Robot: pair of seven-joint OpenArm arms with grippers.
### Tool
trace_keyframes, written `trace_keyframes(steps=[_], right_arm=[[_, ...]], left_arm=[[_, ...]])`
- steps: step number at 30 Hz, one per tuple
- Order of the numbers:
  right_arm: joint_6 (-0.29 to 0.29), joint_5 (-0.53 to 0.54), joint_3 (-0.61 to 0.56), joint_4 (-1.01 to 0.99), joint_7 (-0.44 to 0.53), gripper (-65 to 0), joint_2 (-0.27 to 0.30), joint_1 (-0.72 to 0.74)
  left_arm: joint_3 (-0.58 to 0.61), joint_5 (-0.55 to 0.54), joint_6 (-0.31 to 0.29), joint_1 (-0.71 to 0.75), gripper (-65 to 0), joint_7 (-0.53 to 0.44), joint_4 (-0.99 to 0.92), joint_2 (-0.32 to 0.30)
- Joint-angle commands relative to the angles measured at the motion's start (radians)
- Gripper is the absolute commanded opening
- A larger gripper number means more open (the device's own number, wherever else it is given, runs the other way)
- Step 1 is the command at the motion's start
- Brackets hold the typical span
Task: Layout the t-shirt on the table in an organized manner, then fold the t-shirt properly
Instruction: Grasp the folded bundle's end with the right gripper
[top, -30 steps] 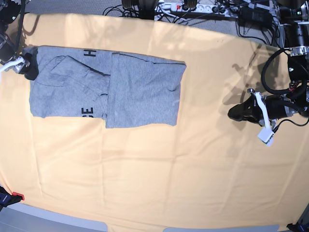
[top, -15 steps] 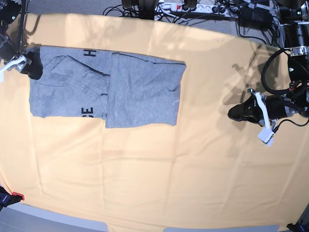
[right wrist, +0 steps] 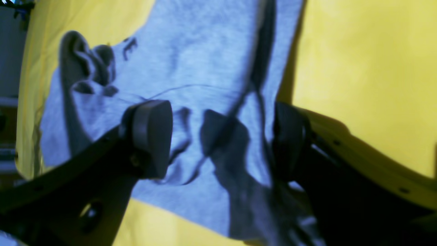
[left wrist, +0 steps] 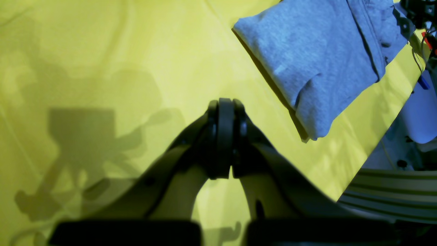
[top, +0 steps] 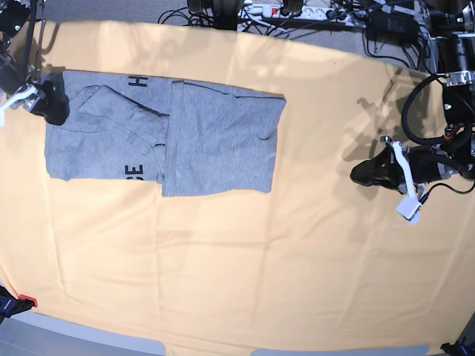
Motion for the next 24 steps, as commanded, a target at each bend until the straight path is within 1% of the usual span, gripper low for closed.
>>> trace_keyframes(steps=[1,3,5,7,9,11,14,15,17,18,21,22,23,24], right_arm=[[0.008,0.003,0.004,-0.019,0.006,-18.5,0.019,0.004],[0.043,0.017,0.004,-0.081,-0.005,-18.5,0.019,0.017],[0.071,0.069,0.004,-0.130,-0.045,-18.5,0.019,0.029],[0.073,0.141,0.004,-0.159,-0.107,-18.7,0.019,0.036],[0.073,0.196,-0.002,-0.162,-0.149,-18.7,0.019,0.037],[0.073,0.218,-0.015,-0.162,-0.170,-18.7,0.020,0.037],[0.073,0.223,-0.048,-0.162,-0.170,-19.4,0.020,0.038],[0.073,0.223,-0.057,-0.162,-0.170,-21.6,0.020,0.039],[0.073,0.218,-0.067,-0.162,-0.170,-29.8,0.019,0.048],[0.073,0.210,-0.067,-0.162,-0.170,-35.2,0.019,0.055],[0.073,0.165,-0.067,-0.162,-0.170,-55.0,0.020,0.089],[0.073,0.152,-0.067,-0.162,-0.170,-60.0,0.020,0.101],[0.073,0.146,-0.067,-0.161,-0.170,-64.0,0.022,0.112],[0.073,0.146,-0.067,-0.160,-0.170,-65.0,0.024,0.121]], left_arm=[[-0.008,-0.024,-0.005,-0.019,-65.0,-0.016,0.014,-0.019],[-0.008,-0.024,-0.005,-0.019,-65.0,-0.016,0.014,-0.019],[-0.008,-0.027,-0.005,-0.019,-65.0,-0.016,0.014,-0.019],[-0.008,-0.028,-0.005,-0.019,-65.0,-0.016,0.014,-0.019],[-0.008,-0.028,-0.005,-0.019,-65.0,-0.016,0.014,-0.019],[-0.008,-0.030,-0.005,-0.019,-65.0,-0.018,0.014,-0.019],[-0.008,-0.032,-0.005,-0.019,-65.0,-0.020,0.014,-0.019],[-0.008,-0.032,-0.005,-0.019,-65.0,-0.019,0.014,-0.019],[-0.008,-0.032,-0.005,-0.019,-65.0,-0.019,0.014,-0.019],[-0.008,-0.032,-0.005,-0.019,-65.0,-0.019,0.014,-0.019],[-0.008,-0.032,-0.005,-0.019,-65.0,-0.019,0.014,-0.019],[-0.008,-0.032,-0.005,-0.019,-65.0,-0.019,0.014,-0.019],[-0.008,-0.032,-0.005,-0.019,-65.0,-0.019,0.014,-0.019],[-0.008,-0.032,-0.005,-0.019,-65.0,-0.019,0.014,-0.019]])
